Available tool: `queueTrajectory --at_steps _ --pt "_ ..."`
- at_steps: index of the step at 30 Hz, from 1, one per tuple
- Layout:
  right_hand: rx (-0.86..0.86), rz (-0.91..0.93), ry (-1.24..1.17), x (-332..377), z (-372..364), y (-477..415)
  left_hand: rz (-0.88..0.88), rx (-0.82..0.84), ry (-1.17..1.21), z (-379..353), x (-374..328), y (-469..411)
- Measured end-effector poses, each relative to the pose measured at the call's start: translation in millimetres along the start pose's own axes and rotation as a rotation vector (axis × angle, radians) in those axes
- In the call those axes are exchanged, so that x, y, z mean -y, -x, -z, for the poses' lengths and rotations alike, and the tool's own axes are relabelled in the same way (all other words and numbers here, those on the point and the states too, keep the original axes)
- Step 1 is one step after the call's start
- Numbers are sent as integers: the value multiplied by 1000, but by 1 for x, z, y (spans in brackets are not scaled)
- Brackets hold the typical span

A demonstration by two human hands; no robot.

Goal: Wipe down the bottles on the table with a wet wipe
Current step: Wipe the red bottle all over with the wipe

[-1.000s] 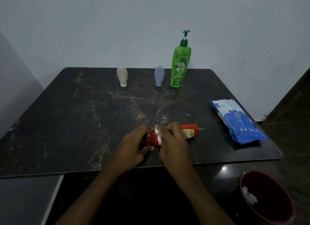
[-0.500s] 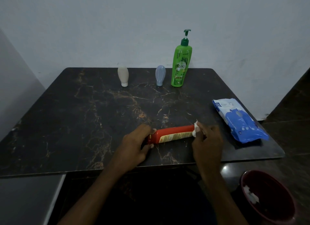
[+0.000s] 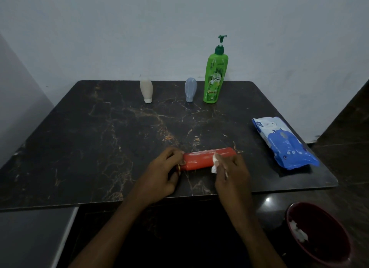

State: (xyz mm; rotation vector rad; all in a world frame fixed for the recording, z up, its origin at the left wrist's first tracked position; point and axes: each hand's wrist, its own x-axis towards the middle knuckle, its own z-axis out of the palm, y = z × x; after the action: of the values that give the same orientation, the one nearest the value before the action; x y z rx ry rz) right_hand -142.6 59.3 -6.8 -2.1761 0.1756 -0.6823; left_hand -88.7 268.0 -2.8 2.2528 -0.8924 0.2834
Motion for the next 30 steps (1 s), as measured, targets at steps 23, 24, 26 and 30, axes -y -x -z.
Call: queueTrajectory --at_steps 23,24,26,30 --pt "125 160 -34 30 -32 20 195 23 -77 -9 14 -7" --pt "129 192 -30 32 -34 22 191 22 -68 -9 13 -7" --pt "123 202 -23 32 -34 22 191 25 -51 -8 11 -8" --pt "101 145 9 17 -23 9 218 18 -34 -5 14 -6"
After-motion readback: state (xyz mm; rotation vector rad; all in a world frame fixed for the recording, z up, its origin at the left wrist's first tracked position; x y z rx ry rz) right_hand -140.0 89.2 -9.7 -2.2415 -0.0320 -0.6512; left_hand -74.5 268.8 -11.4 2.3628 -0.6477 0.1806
